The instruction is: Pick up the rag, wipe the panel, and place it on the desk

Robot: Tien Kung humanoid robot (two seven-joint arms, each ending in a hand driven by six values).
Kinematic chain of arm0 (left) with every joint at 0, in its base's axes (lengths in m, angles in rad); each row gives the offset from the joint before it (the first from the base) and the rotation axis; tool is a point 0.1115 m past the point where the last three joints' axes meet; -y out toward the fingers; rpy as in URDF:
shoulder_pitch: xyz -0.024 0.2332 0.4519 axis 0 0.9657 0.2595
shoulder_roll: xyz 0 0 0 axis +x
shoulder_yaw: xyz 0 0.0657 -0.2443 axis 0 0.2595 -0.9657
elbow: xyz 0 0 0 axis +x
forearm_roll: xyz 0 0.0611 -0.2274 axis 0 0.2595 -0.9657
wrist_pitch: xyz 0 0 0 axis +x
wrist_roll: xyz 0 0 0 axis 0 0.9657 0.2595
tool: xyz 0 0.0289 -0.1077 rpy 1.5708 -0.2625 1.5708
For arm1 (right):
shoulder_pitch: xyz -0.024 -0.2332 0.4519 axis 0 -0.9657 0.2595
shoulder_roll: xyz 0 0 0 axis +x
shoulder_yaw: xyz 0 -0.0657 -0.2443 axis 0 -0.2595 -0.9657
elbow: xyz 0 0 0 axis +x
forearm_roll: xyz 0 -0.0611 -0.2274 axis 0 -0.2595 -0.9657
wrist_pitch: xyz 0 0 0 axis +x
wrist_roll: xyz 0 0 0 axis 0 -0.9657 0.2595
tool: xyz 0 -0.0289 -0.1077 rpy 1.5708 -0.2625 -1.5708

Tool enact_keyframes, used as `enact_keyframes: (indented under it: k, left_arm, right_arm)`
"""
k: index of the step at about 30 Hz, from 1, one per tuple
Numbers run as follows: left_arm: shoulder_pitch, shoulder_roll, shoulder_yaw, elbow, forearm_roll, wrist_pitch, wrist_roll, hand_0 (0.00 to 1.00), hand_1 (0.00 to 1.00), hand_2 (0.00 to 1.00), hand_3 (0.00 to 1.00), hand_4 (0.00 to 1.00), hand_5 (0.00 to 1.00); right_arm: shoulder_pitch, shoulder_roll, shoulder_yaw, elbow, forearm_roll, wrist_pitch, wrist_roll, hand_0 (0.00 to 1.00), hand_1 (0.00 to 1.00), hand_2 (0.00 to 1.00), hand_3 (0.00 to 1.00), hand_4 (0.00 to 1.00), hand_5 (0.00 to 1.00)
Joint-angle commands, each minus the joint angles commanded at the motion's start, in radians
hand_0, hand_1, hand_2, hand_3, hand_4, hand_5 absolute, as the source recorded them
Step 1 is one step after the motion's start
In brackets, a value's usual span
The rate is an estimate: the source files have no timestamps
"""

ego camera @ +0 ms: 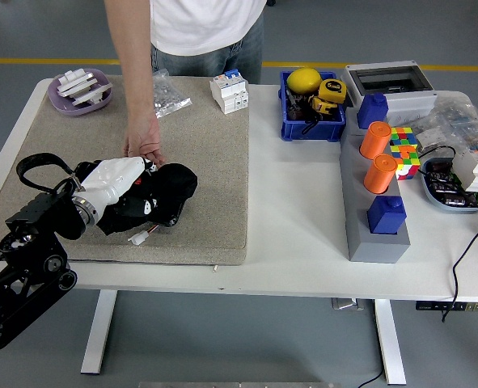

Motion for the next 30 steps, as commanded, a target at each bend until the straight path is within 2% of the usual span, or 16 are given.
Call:
enact_keyframes:
  k: [7, 13, 25, 30]
  left_arm:
    - [-0.014, -0.018, 0.029, -0.013, 0.006, -0.001, 0.009, 0.276, 0.216, 0.552, 0.455, 0.186, 0.002]
    - [-0.014, -0.018, 0.033, -0.018, 0.008, 0.003, 0.014, 0.27, 0.217, 0.552, 0.457, 0.193, 0.002]
    - [0.008, -0.005, -0.025, 0.044, 0.047, 0.028, 0.017, 0.267, 0.215, 0.547, 0.456, 0.194, 0.002]
    - [0.036, 0.008, -0.06, 0.087, 0.084, 0.049, 0.005, 0.266, 0.213, 0.544, 0.455, 0.186, 0.002]
  right_arm:
    - [0.001, 0.001, -0.003, 0.0, 0.001, 0.0, 0.0, 0.727, 0.699, 0.698, 0.679, 0.998, 0.536]
    - [0.0, 0.001, -0.003, 0.001, 0.001, 0.0, 0.0, 0.727, 0.698, 0.698, 0.678, 0.998, 0.535]
    - [0.001, 0.002, -0.001, 0.001, 0.0, -0.001, -0.001, 0.728, 0.701, 0.698, 0.676, 0.998, 0.535]
    - [0.005, -0.001, -0.009, 0.0, -0.05, -0.004, -0.002, 0.727, 0.699, 0.698, 0.675, 0.998, 0.534]
